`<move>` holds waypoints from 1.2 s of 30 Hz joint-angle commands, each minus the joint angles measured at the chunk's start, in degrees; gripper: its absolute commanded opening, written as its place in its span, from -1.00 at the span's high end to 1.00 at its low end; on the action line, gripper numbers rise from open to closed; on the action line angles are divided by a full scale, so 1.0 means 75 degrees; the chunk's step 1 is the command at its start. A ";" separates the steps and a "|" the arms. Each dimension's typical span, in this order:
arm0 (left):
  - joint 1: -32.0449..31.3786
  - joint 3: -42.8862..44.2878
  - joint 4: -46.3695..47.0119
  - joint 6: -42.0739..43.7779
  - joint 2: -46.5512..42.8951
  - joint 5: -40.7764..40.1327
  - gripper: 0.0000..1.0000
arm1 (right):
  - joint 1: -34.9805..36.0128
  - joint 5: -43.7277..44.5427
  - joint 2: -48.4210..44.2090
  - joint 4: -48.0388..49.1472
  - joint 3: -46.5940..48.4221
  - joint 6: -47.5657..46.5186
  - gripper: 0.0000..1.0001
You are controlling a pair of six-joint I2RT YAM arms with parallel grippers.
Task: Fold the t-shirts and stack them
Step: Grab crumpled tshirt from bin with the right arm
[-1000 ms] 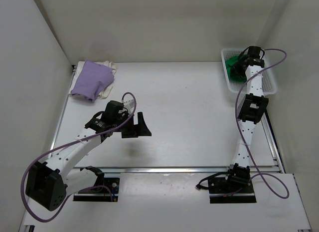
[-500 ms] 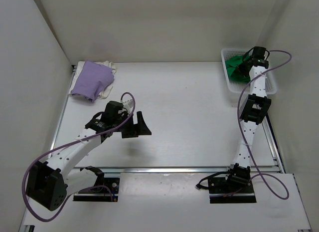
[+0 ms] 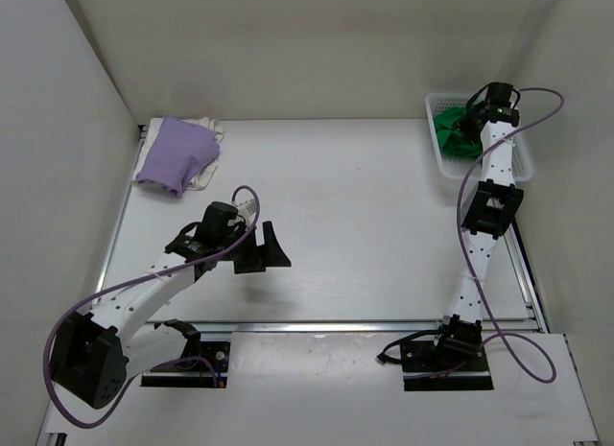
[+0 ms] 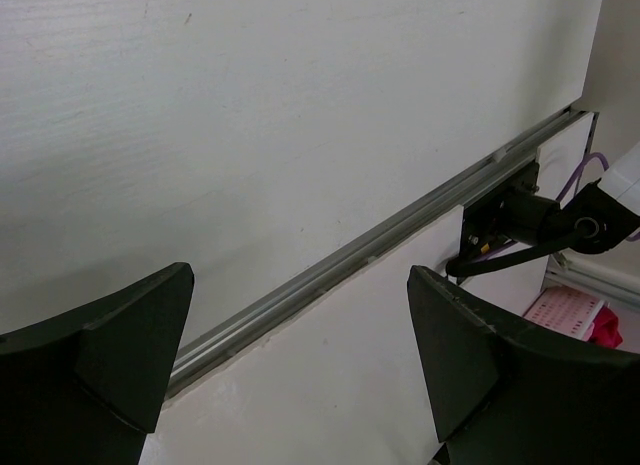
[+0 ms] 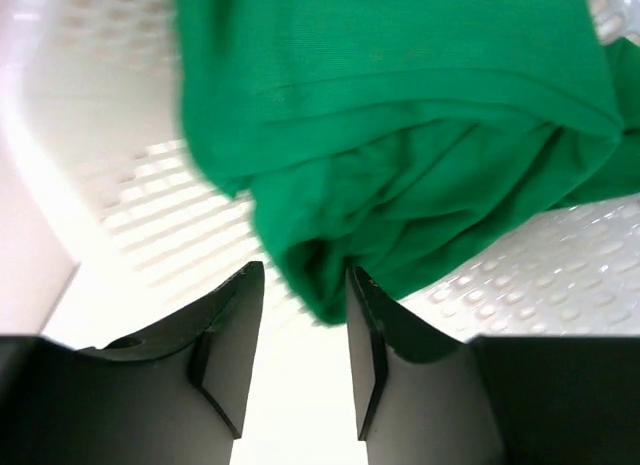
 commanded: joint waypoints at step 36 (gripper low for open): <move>0.0105 -0.0021 -0.0064 -0.0227 -0.0414 -0.0252 -0.98 | -0.0203 -0.1039 0.0516 0.0446 0.0273 0.0659 0.73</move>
